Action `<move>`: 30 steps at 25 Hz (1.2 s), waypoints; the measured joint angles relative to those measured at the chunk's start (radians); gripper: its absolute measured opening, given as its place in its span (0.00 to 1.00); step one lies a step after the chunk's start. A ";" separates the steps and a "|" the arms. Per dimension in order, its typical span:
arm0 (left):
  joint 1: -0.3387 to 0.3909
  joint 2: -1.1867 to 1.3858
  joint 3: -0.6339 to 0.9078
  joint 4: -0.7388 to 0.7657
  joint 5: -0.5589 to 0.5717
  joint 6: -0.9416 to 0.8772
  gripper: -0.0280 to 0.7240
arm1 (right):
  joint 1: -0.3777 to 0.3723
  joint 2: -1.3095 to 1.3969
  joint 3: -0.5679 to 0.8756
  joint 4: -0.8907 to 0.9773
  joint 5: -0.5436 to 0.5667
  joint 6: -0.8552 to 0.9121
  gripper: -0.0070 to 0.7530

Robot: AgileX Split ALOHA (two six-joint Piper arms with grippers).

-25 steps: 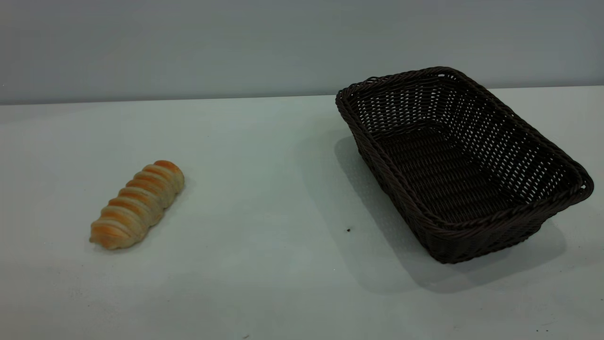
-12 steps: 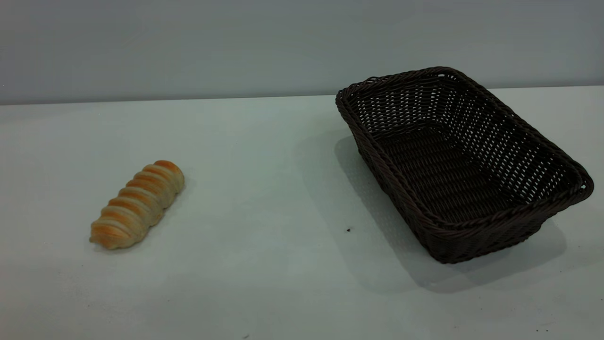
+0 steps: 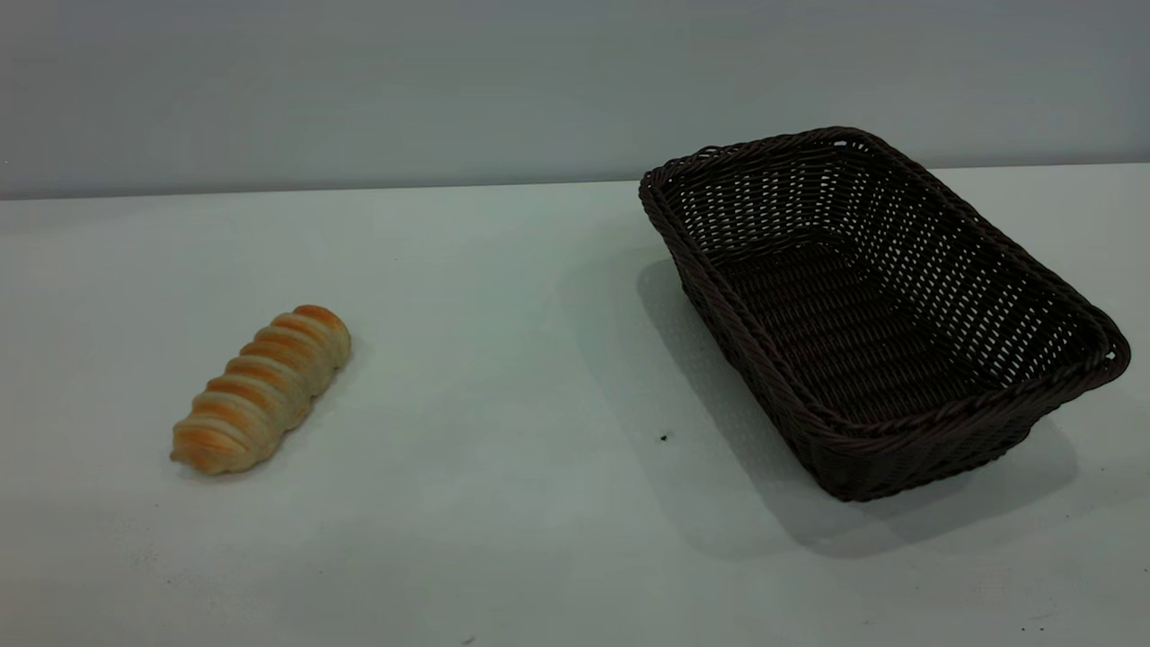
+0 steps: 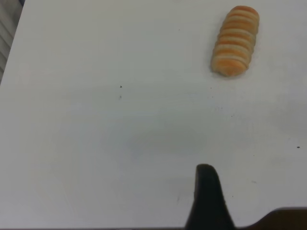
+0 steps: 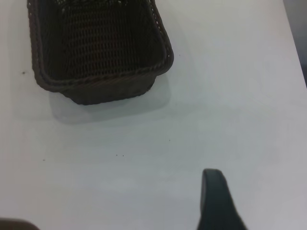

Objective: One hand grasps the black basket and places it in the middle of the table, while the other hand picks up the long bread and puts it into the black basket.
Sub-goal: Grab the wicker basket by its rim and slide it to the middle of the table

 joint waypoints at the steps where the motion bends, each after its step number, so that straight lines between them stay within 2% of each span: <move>1: 0.000 0.000 0.000 0.000 0.000 0.000 0.78 | 0.000 0.000 0.000 0.000 0.000 0.000 0.61; 22: 0.000 0.000 0.000 0.022 -0.008 0.037 0.78 | 0.000 0.000 0.000 0.001 0.000 0.000 0.61; 25: 0.000 0.000 -0.014 0.021 -0.087 0.044 0.78 | 0.000 0.005 -0.011 0.006 -0.009 0.000 0.61; 30: 0.000 0.034 -0.030 0.009 -0.194 -0.023 0.78 | 0.000 0.161 -0.053 0.078 -0.097 -0.001 0.62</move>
